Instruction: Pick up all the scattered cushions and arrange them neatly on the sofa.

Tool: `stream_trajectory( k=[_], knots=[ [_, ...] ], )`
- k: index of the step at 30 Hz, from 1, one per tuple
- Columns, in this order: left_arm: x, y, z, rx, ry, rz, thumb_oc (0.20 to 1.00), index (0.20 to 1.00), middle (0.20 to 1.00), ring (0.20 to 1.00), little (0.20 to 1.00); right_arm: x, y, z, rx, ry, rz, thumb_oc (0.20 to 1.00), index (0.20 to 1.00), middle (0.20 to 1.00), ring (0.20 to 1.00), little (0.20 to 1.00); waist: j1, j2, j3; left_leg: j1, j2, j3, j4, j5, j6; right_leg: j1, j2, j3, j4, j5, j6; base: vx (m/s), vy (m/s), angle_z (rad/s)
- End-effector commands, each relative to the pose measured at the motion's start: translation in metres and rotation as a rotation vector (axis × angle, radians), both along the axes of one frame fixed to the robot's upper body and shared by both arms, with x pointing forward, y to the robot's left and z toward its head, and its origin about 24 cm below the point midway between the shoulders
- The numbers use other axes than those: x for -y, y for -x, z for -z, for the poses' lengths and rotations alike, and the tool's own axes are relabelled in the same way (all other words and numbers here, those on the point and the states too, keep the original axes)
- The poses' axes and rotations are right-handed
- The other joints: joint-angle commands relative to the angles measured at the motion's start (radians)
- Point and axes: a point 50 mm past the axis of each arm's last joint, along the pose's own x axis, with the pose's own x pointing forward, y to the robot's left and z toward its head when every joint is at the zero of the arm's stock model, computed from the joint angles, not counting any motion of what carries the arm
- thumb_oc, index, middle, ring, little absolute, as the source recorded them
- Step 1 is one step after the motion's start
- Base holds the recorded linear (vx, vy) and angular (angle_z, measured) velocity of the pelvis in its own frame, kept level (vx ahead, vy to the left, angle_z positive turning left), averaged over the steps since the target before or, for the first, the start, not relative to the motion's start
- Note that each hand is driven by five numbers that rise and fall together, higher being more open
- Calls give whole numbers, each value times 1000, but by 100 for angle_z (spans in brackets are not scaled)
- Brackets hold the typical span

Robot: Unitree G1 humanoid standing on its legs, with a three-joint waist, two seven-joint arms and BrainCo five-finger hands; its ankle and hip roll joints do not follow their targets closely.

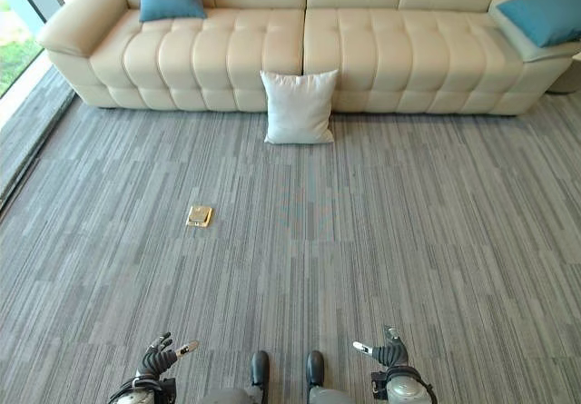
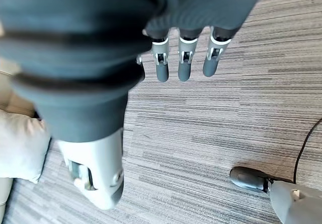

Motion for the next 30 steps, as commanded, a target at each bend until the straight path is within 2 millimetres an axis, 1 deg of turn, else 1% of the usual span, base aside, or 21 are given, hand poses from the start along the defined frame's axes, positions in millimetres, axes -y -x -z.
stream_trajectory(
  k=[1, 3, 7, 9, 10, 12, 13, 14, 15, 16, 17, 18, 19, 21, 22, 23, 25, 26, 27, 28, 30],
  knots=[
    [-15, -23, -12, 83, -62, -19, 1000, 1000, 1000, 1000, 1000, 14, -20, -19, 107, 36, 5, 1000, 1000, 1000, 1000, 1000, 0, -29, 5, 34, -17, -11, -6, -80, -17, 40, -27, -46, 16, -142, 44, 106, 96, 8],
    [-18, -24, -13, 84, -69, -20, 1000, 1000, 1000, 1000, 1000, 16, -23, -22, 118, 41, 6, 1000, 1000, 1000, 1000, 1000, 1, -33, 8, 38, -20, -17, -6, -86, -9, 31, -32, -50, 49, -158, 45, 100, 134, 7],
    [-21, -29, -17, 101, -88, -10, 1000, 1000, 1000, 1000, 1000, 18, -26, -25, 137, 38, 19, 1000, 1000, 1000, 1000, 1000, -1, -33, 22, 51, -33, -24, 12, -117, 22, -37, -54, -47, 238, -200, 66, 73, 178, 1],
    [-23, -33, -20, 115, -92, -12, 1000, 1000, 1000, 1000, 1000, 18, -25, -24, 136, 34, 19, 1000, 1000, 1000, 1000, 1000, -7, -26, 43, 78, -43, -26, 6, -126, 43, -111, -76, -40, 416, -173, 79, 38, 194, -6],
    [-23, -34, -21, 123, -91, -11, 1000, 1000, 1000, 1000, 1000, 18, -24, -23, 132, 33, 19, 1000, 1000, 1000, 1000, 1000, -13, -22, 54, 93, -49, -30, 5, -131, 51, -138, -82, -31, 490, -141, 82, 51, 147, -15],
    [-21, -37, -23, 132, -88, -6, 1000, 1000, 1000, 1000, 1000, 16, -23, -21, 122, 35, 12, 1000, 1000, 1000, 1000, 1000, -13, -16, 70, 119, -50, -32, -4, -135, 51, -194, -76, -14, 549, -137, 76, 104, 78, -2],
    [-21, -42, -25, 148, -84, -16, 1000, 1000, 1000, 1000, 1000, 15, -26, -21, 119, 39, 11, 1000, 1000, 1000, 1000, 1000, -5, -11, 78, 141, -41, -12, -6, -148, 43, -243, -67, -33, 465, -130, 71, 163, -4, 11],
    [-20, -44, -26, 157, -79, -22, 1000, 1000, 1000, 1000, 1000, 15, -27, -22, 119, 44, 8, 1000, 1000, 1000, 1000, 1000, -1, -17, 78, 154, -42, -4, -6, -156, 38, -258, -67, -51, 399, -106, 78, 138, -23, -2],
    [-20, -44, -26, 158, -79, -22, 1000, 1000, 1000, 1000, 1000, 15, -27, -22, 120, 44, 8, 1000, 1000, 1000, 1000, 1000, -1, -13, 80, 157, -38, -4, -6, -158, 37, -249, -62, -53, 388, -100, 77, 245, -119, -27],
    [-22, -45, -26, 159, -72, -43, 1000, 1000, 1000, 1000, 1000, 15, -26, -21, 110, 45, 18, 1000, 1000, 1000, 1000, 1000, -5, -22, 81, 197, -38, 1, -6, -180, 24, -245, -45, -83, 208, -37, 111, 182, -88, -28],
    [-22, -45, -26, 159, -73, -43, 1000, 1000, 1000, 1000, 1000, 15, -27, -21, 110, 45, 18, 1000, 1000, 1000, 1000, 1000, -4, -22, 81, 196, -38, 2, -6, -179, 24, -243, -44, -82, 201, -32, 111, 280, -131, -18],
    [-22, -45, -26, 159, -70, -44, 1000, 1000, 1000, 1000, 1000, 16, -25, -20, 102, 47, 21, 1000, 1000, 1000, 1000, 1000, -6, -26, 74, 208, -39, 5, -6, -186, 17, -246, -41, -95, 147, -19, 123, 478, -212, -4],
    [-22, -43, -26, 156, -70, -18, 1000, 1000, 1000, 1000, 1000, 18, -18, -16, 77, 51, 16, 1000, 1000, 1000, 1000, 1000, -27, -18, 54, 257, -27, -4, -6, -198, -5, -206, -25, -95, 55, -9, 124, 477, -212, -1],
    [-21, -41, -24, 148, -69, -16, 1000, 1000, 1000, 1000, 1000, 17, -15, -14, 63, 45, 17, 1000, 1000, 1000, 1000, 1000, -25, -17, 37, 274, -23, -7, -6, -198, -9, -190, -19, -94, 56, -4, 114, 513, -220, 20],
    [-20, -36, -21, 131, -61, -20, 1000, 1000, 1000, 1000, 1000, 20, -9, -11, 42, 44, 15, 1000, 1000, 1000, 1000, 1000, -28, -4, 9, 295, -6, -21, 29, -164, -24, -139, -3, -101, 66, -14, 88, 492, -211, 38],
    [-20, -36, -21, 131, -62, -20, 1000, 1000, 1000, 1000, 1000, 20, -9, -11, 42, 44, 15, 1000, 1000, 1000, 1000, 1000, -27, -5, 8, 292, -7, -21, 30, -163, -24, -141, -5, -100, 64, -12, 88, 483, -219, 29],
    [-18, -30, -16, 112, -37, -37, 1000, 1000, 1000, 1000, 1000, 24, -5, -10, 35, 48, 26, 1000, 1000, 1000, 1000, 1000, -28, 7, -8, 279, 4, -20, 110, -115, -50, -93, 3, -115, 55, -30, 68, 356, -192, 12],
    [-16, -29, -14, 104, -29, -32, 1000, 1000, 1000, 1000, 1000, 27, -2, -10, 34, 46, 36, 1000, 1000, 1000, 1000, 1000, -31, 12, -12, 241, 10, -6, 244, -55, -89, -44, 8, -126, 45, -62, 44, 417, -266, 19],
    [-15, -29, -14, 106, -25, -33, 1000, 1000, 1000, 1000, 1000, 29, -2, -10, 36, 46, 43, 1000, 1000, 1000, 1000, 1000, -32, 10, -7, 216, 10, -1, 314, -29, -105, -17, 11, -127, 39, -76, 32, 314, -211, 29],
    [-15, -29, -14, 106, -25, -33, 1000, 1000, 1000, 1000, 1000, 29, -2, -10, 37, 46, 43, 1000, 1000, 1000, 1000, 1000, -33, 10, -6, 214, 11, -3, 319, -31, -105, -16, 11, -129, 39, -76, 31, 202, -154, 20],
    [-14, -31, -16, 115, -23, -19, 1000, 1000, 1000, 1000, 1000, 31, -3, -12, 46, 47, 47, 1000, 1000, 1000, 1000, 1000, -32, 3, 6, 154, 9, -2, 455, 5, -122, 23, 14, -129, 36, -104, 9, 257, -199, 8]
  ],
)
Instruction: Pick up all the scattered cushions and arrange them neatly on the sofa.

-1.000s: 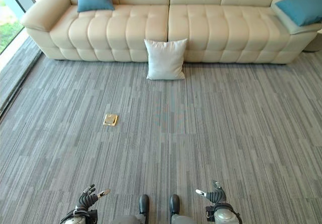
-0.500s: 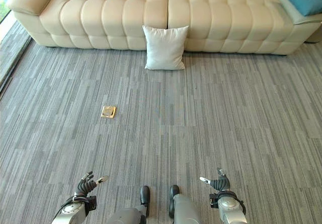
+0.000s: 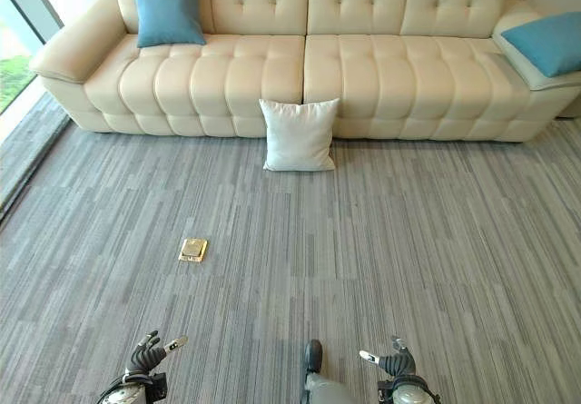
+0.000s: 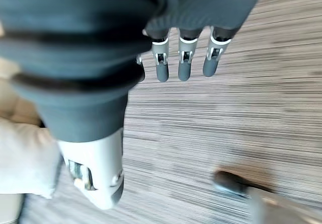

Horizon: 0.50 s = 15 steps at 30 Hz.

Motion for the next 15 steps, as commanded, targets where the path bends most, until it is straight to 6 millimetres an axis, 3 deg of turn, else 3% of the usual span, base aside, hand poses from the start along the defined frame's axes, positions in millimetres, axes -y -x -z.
stream_trajectory(
  k=[1, 4, 6, 8, 9, 10, 11, 12, 13, 15],
  knots=[
    [-5, -32, -18, 115, -34, 52, 1000, 1000, 1000, 1000, 1000, 19, -21, -20, 112, 28, 31, 1000, 1000, 1000, 1000, 1000, -13, 2, 69, 36, 13, 33, -7, 242, -16, 20, 32, 12, 26, -150, 63, 229, -179, 3],
    [-5, -33, -18, 110, -35, 54, 1000, 1000, 1000, 1000, 1000, 19, -20, -19, 107, 25, 41, 1000, 1000, 1000, 1000, 1000, -9, -14, 79, -14, 28, 62, -19, 213, 8, 47, 22, 15, 26, -163, 58, 218, -149, 8],
    [-6, -29, -16, 86, -41, 61, 1000, 1000, 1000, 1000, 1000, 19, -18, -17, 94, 23, 43, 1000, 1000, 1000, 1000, 1000, 0, -43, 81, -78, 0, 47, -124, 126, 45, 85, 11, 25, 12, -175, 65, 279, -92, 16],
    [-7, -28, -15, 81, -44, 60, 1000, 1000, 1000, 1000, 1000, 19, -17, -16, 87, 23, 40, 1000, 1000, 1000, 1000, 1000, 0, -49, 79, -82, -3, 41, -171, 120, 49, 93, 8, 27, 13, -183, 66, 205, -34, 1],
    [-7, -26, -14, 74, -46, 62, 1000, 1000, 1000, 1000, 1000, 18, -15, -16, 81, 26, 35, 1000, 1000, 1000, 1000, 1000, -1, -51, 76, -94, -3, 28, -268, 122, 49, 101, 7, 29, 15, -194, 67, 280, 10, -14],
    [-8, -23, -13, 60, -54, 64, 1000, 1000, 1000, 1000, 1000, 19, -13, -16, 74, 34, 26, 1000, 1000, 1000, 1000, 1000, -4, -48, 66, -112, 0, 1, -390, 170, 42, 118, 10, 31, 18, -213, 62, 370, 23, -19],
    [-8, -21, -12, 52, -56, 68, 1000, 1000, 1000, 1000, 1000, 19, -13, -16, 73, 39, 17, 1000, 1000, 1000, 1000, 1000, -4, -45, 61, -115, -2, -15, -440, 206, 35, 128, 14, 31, 18, -219, 59, 281, 24, -8],
    [-8, -21, -12, 52, -56, 68, 1000, 1000, 1000, 1000, 1000, 19, -13, -16, 72, 39, 17, 1000, 1000, 1000, 1000, 1000, -4, -46, 61, -111, -2, -15, -446, 209, 35, 128, 13, 31, 19, -220, 59, 322, 70, -1],
    [-7, -18, -11, 45, -60, 78, 1000, 1000, 1000, 1000, 1000, 20, -13, -17, 74, 47, 11, 1000, 1000, 1000, 1000, 1000, -6, -33, 57, -152, -8, -34, -550, 287, 8, 154, 25, 33, 13, -232, 57, 317, 87, 0],
    [-7, -17, -11, 39, -59, 78, 1000, 1000, 1000, 1000, 1000, 20, -13, -17, 70, 49, 12, 1000, 1000, 1000, 1000, 1000, -6, -30, 57, -167, -12, -29, -550, 290, 0, 169, 25, 40, 12, -236, 58, 271, 82, 8]
  ],
)
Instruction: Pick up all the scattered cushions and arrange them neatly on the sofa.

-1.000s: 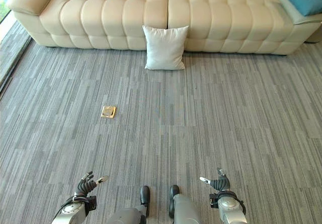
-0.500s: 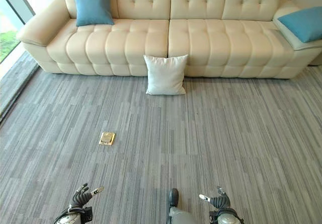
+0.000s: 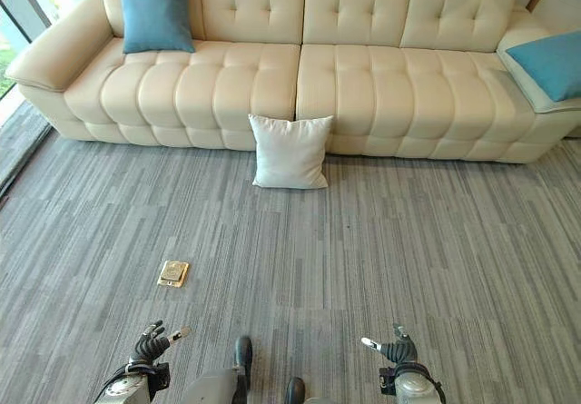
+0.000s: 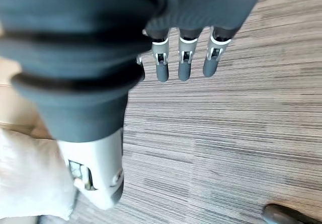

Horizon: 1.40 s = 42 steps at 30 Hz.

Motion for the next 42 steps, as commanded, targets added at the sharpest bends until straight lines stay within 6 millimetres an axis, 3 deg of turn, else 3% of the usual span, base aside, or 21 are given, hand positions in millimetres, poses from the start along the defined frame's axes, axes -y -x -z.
stream_trajectory(
  k=[1, 3, 7, 8, 9, 10, 11, 13, 15, 17, 19, 20, 22, 25, 29, 30, 31, 32, 36, 38, 42],
  knots=[
    [-2, 3, -1, -1, -46, 48, 1000, 1000, 1000, 1000, 1000, 18, -5, -11, 37, 60, -5, 1000, 1000, 1000, 1000, 1000, 7, 25, -8, 60, -2, 6, -65, 84, -47, -12, 7, 50, 11, -65, 59, 276, 94, 9],
    [-5, 6, -1, -5, -49, 37, 1000, 1000, 1000, 1000, 1000, 15, -8, -11, 35, 58, -26, 1000, 1000, 1000, 1000, 1000, 17, 26, -22, 64, -11, 5, -65, 92, -45, 20, 10, 76, 13, -76, 70, 481, 167, -5],
    [-12, 11, 0, -23, -58, 8, 1000, 1000, 1000, 1000, 1000, 5, -9, -7, 16, 43, -79, 1000, 1000, 1000, 1000, 1000, 44, -8, -60, 119, -38, 15, -32, 33, 29, 29, -46, 116, 171, -84, 116, 570, 228, -57],
    [-12, 11, 0, -24, -58, 8, 1000, 1000, 1000, 1000, 1000, 5, -9, -7, 16, 43, -79, 1000, 1000, 1000, 1000, 1000, 44, -9, -60, 119, -38, 15, -31, 33, 29, 29, -47, 117, 171, -85, 116, 329, 231, -15],
    [-15, 9, -3, -13, -69, 15, 1000, 1000, 1000, 1000, 1000, 2, -11, -8, 20, 44, -101, 1000, 1000, 1000, 1000, 1000, 47, -13, -39, 155, -49, 32, -18, -7, 64, -66, -79, 119, 400, 14, 147, 176, 158, -6],
    [-15, 8, -3, -13, -69, 15, 1000, 1000, 1000, 1000, 1000, 2, -12, -8, 20, 44, -101, 1000, 1000, 1000, 1000, 1000, 50, -14, -40, 152, -50, 36, -17, -7, 65, -73, -81, 123, 408, 11, 147, 342, 295, -34],
    [-17, 5, -6, -1, -81, 28, 1000, 1000, 1000, 1000, 1000, 0, -14, -9, 23, 49, -119, 1000, 1000, 1000, 1000, 1000, 42, -8, -17, 197, -58, 52, -21, -33, 90, -153, -102, 124, 572, 89, 158, 265, 202, -30],
    [-18, 0, -9, 15, -91, 36, 1000, 1000, 1000, 1000, 1000, 0, -15, -8, 16, 53, -119, 1000, 1000, 1000, 1000, 1000, 40, 9, 3, 253, -52, 65, -32, -59, 103, -238, -114, 110, 653, 70, 141, 299, 201, -15],
    [-18, -1, -10, 21, -91, 34, 1000, 1000, 1000, 1000, 1000, 0, -15, -8, 13, 55, -116, 1000, 1000, 1000, 1000, 1000, 40, 21, 11, 273, -42, 72, -38, -64, 103, -271, -116, 90, 634, 46, 132, 161, 64, -23],
    [-19, -3, -11, 30, -88, 26, 1000, 1000, 1000, 1000, 1000, 1, -15, -7, 7, 52, -104, 1000, 1000, 1000, 1000, 1000, 39, 41, 22, 313, -22, 78, -45, -83, 95, -297, -112, 46, 502, 9, 122, 290, -7, -26],
    [-18, -5, -11, 33, -78, 15, 1000, 1000, 1000, 1000, 1000, 4, -12, -5, -6, 55, -82, 1000, 1000, 1000, 1000, 1000, 32, 46, 29, 364, -13, 91, -59, -106, 76, -309, -81, 56, 244, 51, 152, 339, -72, -27],
    [-18, -5, -11, 33, -78, 15, 1000, 1000, 1000, 1000, 1000, 4, -12, -5, -6, 55, -82, 1000, 1000, 1000, 1000, 1000, 33, 47, 29, 364, -12, 92, -59, -106, 76, -306, -79, 57, 237, 55, 152, 240, -101, -17],
    [-20, -9, -13, 47, -80, 4, 1000, 1000, 1000, 1000, 1000, 4, -7, -3, -24, 56, -74, 1000, 1000, 1000, 1000, 1000, 23, 32, 22, 407, -14, 97, -65, -129, 54, -331, -55, 79, 20, 138, 194, 370, -156, 4],
    [-18, -14, -15, 67, -82, 19, 1000, 1000, 1000, 1000, 1000, 6, -4, -2, -33, 57, -74, 1000, 1000, 1000, 1000, 1000, 10, 33, 13, 445, -8, 85, -65, -137, 40, -319, -51, 73, 16, 148, 197, 429, -191, 12],
    [-6, -14, -11, 54, -59, 47, 1000, 1000, 1000, 1000, 1000, 10, 1, -1, -47, 59, -63, 1000, 1000, 1000, 1000, 1000, -9, 49, -23, 464, 34, 70, 10, -113, 9, -270, -38, 48, 51, 119, 150, 473, -265, 23],
    [-4, -16, -12, 63, -47, 52, 1000, 1000, 1000, 1000, 1000, 13, 1, -2, -39, 55, -50, 1000, 1000, 1000, 1000, 1000, -13, 52, -27, 430, 46, 66, 133, -67, -18, -240, -28, 42, 55, 91, 122, 255, -201, 17],
    [-4, -16, -12, 63, -47, 52, 1000, 1000, 1000, 1000, 1000, 13, 1, -2, -39, 56, -50, 1000, 1000, 1000, 1000, 1000, -14, 52, -27, 428, 47, 65, 138, -69, -19, -240, -28, 41, 55, 90, 122, 471, -394, 17],
    [1, -19, -13, 79, -33, 68, 1000, 1000, 1000, 1000, 1000, 16, -3, -5, -23, 60, -49, 1000, 1000, 1000, 1000, 1000, -8, 52, -15, 375, 39, 52, 274, -20, -36, -204, -21, 36, 60, 59, 98, 214, -198, 11],
    [4, -19, -12, 80, -12, 50, 1000, 1000, 1000, 1000, 1000, 19, -8, -9, -14, 85, -70, 1000, 1000, 1000, 1000, 1000, 4, 43, 2, 304, 45, 58, 425, 5, -43, -156, -21, 30, 58, 25, 71, 240, -212, -11],
    [5, -18, -10, 69, -5, 47, 1000, 1000, 1000, 1000, 1000, 20, -12, -12, -3, 98, -82, 1000, 1000, 1000, 1000, 1000, 12, 34, 9, 257, 32, 57, 428, -17, -32, -132, -25, 32, 54, 14, 67, 255, -183, 6],
    [6, -12, -6, 39, -10, 56, 1000, 1000, 1000, 1000, 1000, 17, -14, -14, 9, 99, -102, 1000, 1000, 1000, 1000, 1000, 17, 15, 9, 203, 21, 85, 285, -89, 0, -93, -37, 31, 51, -14, 74, 217, -74, -6]
  ],
)
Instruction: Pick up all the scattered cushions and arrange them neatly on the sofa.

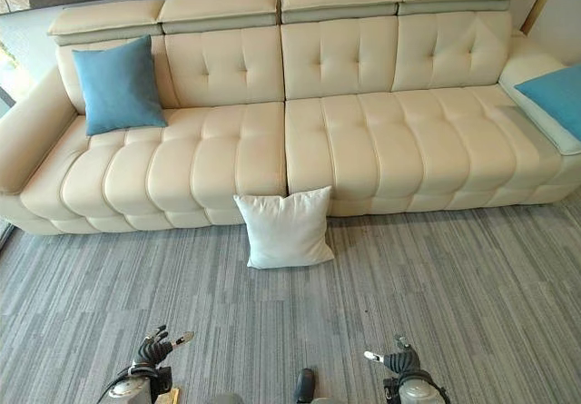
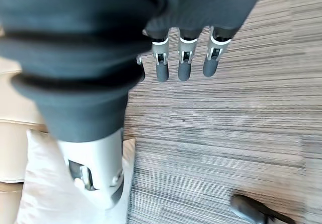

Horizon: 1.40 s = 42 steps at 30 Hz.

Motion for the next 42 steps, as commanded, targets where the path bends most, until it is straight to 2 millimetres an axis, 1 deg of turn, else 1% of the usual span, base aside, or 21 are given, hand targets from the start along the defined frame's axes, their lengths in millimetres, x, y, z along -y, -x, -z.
stream_trajectory(
  k=[1, 2, 5, 6, 9, 11, 12, 15, 18, 20, 21, 23, 25, 26, 28, 30, 31, 34, 38, 39, 42],
  knots=[
    [-2, -12, -9, 57, -30, 21, 1000, 1000, 1000, 1000, 1000, 16, -2, -10, 30, 67, -25, 1000, 1000, 1000, 1000, 1000, 10, 5, 16, 98, -6, 12, -243, 141, 28, 29, -68, 1, 50, -143, 151, 267, -13, -11],
    [-2, -11, -8, 53, -31, 19, 1000, 1000, 1000, 1000, 1000, 15, -1, -10, 24, 71, -35, 1000, 1000, 1000, 1000, 1000, 11, 6, 13, 92, -10, 2, -314, 154, 27, 42, -66, -5, 45, -151, 150, 284, 0, -7],
    [-2, -6, -6, 36, -34, 20, 1000, 1000, 1000, 1000, 1000, 12, 1, -8, 10, 80, -60, 1000, 1000, 1000, 1000, 1000, 18, 15, 4, 65, -14, -26, -459, 253, 11, 85, -51, -14, 33, -172, 148, 340, 42, 3],
    [-2, -4, -6, 33, -36, 26, 1000, 1000, 1000, 1000, 1000, 12, 3, -7, 2, 82, -63, 1000, 1000, 1000, 1000, 1000, 19, 18, 2, 35, -13, -11, -523, 306, -11, 109, -45, -19, 30, -183, 147, 300, 73, -6],
    [-6, -3, -7, 29, -46, 22, 1000, 1000, 1000, 1000, 1000, 10, 4, -5, -14, 81, -79, 1000, 1000, 1000, 1000, 1000, 27, 20, -8, -7, -14, 9, -523, 315, -28, 158, -40, -11, 25, -198, 156, 363, 137, 1],
    [-8, 1, -5, 19, -46, 5, 1000, 1000, 1000, 1000, 1000, 8, 6, -3, -30, 78, -90, 1000, 1000, 1000, 1000, 1000, 33, 17, -23, 9, -13, 9, -523, 292, -11, 175, -42, 2, 27, -212, 164, 366, 160, 7],
    [-8, 3, -3, 8, -45, 8, 1000, 1000, 1000, 1000, 1000, 6, 8, -1, -37, 73, -96, 1000, 1000, 1000, 1000, 1000, 31, 14, -33, 15, -17, 6, -523, 307, -9, 187, -50, -7, 28, -216, 170, 508, 248, -10],
    [-12, 4, -1, -11, -62, 11, 1000, 1000, 1000, 1000, 1000, 1, 10, 2, -48, 50, -100, 1000, 1000, 1000, 1000, 1000, 34, -5, -59, 62, -45, 23, -523, 279, 36, 170, -93, 10, 151, -214, 202, 434, 250, -9],
    [-17, 1, -5, -3, -83, 20, 1000, 1000, 1000, 1000, 1000, -7, 5, 3, -42, 34, -119, 1000, 1000, 1000, 1000, 1000, 38, -13, -42, 117, -61, 39, -523, 227, 86, 42, -144, 27, 457, -100, 238, 298, 265, -9],
    [-20, -1, -7, 3, -92, 17, 1000, 1000, 1000, 1000, 1000, -10, 3, 3, -37, 34, -127, 1000, 1000, 1000, 1000, 1000, 32, -9, -20, 160, -70, 49, -523, 198, 106, -21, -171, 20, 593, -28, 250, 235, 202, -18],
    [-21, -1, -7, 0, -94, 16, 1000, 1000, 1000, 1000, 1000, -11, 3, 4, -40, 32, -128, 1000, 1000, 1000, 1000, 1000, 28, -4, -12, 181, -67, 51, -523, 185, 111, -63, -175, 22, 640, -31, 243, 317, 189, 13],
    [-22, -4, -8, 8, -94, 14, 1000, 1000, 1000, 1000, 1000, -10, 5, 5, -50, 29, -110, 1000, 1000, 1000, 1000, 1000, 23, 19, 12, 224, -51, 59, -523, 162, 110, -157, -170, -3, 606, -88, 216, 311, 107, 18],
    [-22, -6, -9, 16, -91, 9, 1000, 1000, 1000, 1000, 1000, -7, 6, 6, -53, 30, -90, 1000, 1000, 1000, 1000, 1000, 22, 31, 27, 260, -36, 69, -523, 138, 99, -173, -150, -36, 440, -104, 213, 284, -23, 7],
    [-23, -6, -10, 18, -91, 9, 1000, 1000, 1000, 1000, 1000, -6, 6, 5, -55, 35, -90, 1000, 1000, 1000, 1000, 1000, 18, 33, 31, 273, -33, 67, -523, 133, 96, -170, -143, -34, 395, -96, 219, 274, -72, 13],
    [-23, -7, -10, 16, -92, 17, 1000, 1000, 1000, 1000, 1000, -5, 6, 6, -58, 36, -87, 1000, 1000, 1000, 1000, 1000, 16, 26, 30, 294, -34, 76, -523, 117, 85, -174, -109, -15, 184, -40, 241, 293, -110, 7],
    [-25, -8, -11, 18, -100, 20, 1000, 1000, 1000, 1000, 1000, -5, 6, 5, -56, 38, -90, 1000, 1000, 1000, 1000, 1000, 13, 24, 30, 305, -35, 78, -523, 112, 79, -182, -97, 6, 121, -11, 252, 279, -115, -18],
    [-26, -11, -13, 32, -112, 35, 1000, 1000, 1000, 1000, 1000, -3, 6, 3, -53, 38, -93, 1000, 1000, 1000, 1000, 1000, 1, 18, 27, 334, -33, 73, -523, 95, 67, -192, -88, 45, 22, 26, 271, 240, -108, -16],
    [-25, -9, -12, 26, -111, 42, 1000, 1000, 1000, 1000, 1000, -2, 9, 4, -63, 41, -101, 1000, 1000, 1000, 1000, 1000, -3, 21, 11, 366, -23, 59, -503, 83, 61, -168, -89, 38, 49, 15, 254, 441, -233, 12],
    [-17, -10, -10, 35, -77, 37, 1000, 1000, 1000, 1000, 1000, 2, 7, 2, -56, 50, -102, 1000, 1000, 1000, 1000, 1000, -18, 39, -23, 358, 2, 37, -430, 107, 36, -125, -72, 30, 46, -6, 221, 312, -235, 6],
    [-13, -12, -11, 47, -62, 38, 1000, 1000, 1000, 1000, 1000, 5, 6, 1, -50, 50, -94, 1000, 1000, 1000, 1000, 1000, -20, 42, -27, 326, 16, 31, -335, 145, 7, -89, -63, 26, 34, -29, 199, 248, -292, 17],
    [-8, -15, -12, 61, -41, 45, 1000, 1000, 1000, 1000, 1000, 9, 2, -3, -33, 64, -90, 1000, 1000, 1000, 1000, 1000, -12, 38, -12, 263, 9, -2, -184, 195, -18, -37, -58, 16, 19, -54, 171, 223, -282, 3]
  ],
)
